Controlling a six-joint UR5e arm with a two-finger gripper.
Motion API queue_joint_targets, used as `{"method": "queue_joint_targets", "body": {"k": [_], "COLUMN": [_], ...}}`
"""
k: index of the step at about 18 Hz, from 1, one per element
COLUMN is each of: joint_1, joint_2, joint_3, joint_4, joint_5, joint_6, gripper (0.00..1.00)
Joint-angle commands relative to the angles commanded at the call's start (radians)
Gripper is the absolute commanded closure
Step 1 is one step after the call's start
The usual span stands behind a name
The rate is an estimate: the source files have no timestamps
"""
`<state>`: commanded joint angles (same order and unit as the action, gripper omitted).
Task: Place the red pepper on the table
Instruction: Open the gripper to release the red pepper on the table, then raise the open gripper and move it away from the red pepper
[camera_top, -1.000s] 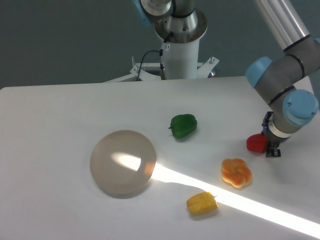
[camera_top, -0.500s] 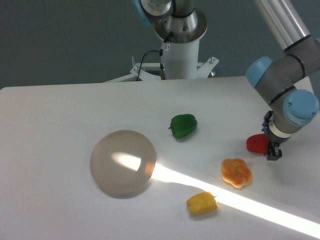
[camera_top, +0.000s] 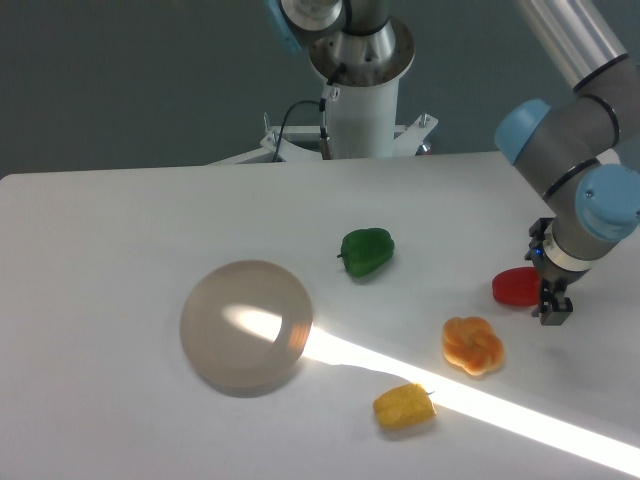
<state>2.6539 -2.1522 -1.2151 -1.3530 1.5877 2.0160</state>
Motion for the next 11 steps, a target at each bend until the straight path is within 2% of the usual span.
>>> {"method": "queue_joint_targets", "body": {"k": [3,4,6,9,11], "joint_1": [-0.049,-0.063,-0.109,-0.164,-0.180], "joint_2": [-0.009,-0.009,-0.012,-0.054,-0.066], "joint_3": [0.070,0.077,0.110,0.170,0.189], "joint_4": [-0.002,0.003,0.009,0.011,0.015], "joint_5": [0.008,0.008,0.008,0.000,-0.005], "joint_6": [-0.108,-0.124,-0.262,-0.376,-0.423], "gripper": [0.00,0.00,0.00,0.00,0.00]}}
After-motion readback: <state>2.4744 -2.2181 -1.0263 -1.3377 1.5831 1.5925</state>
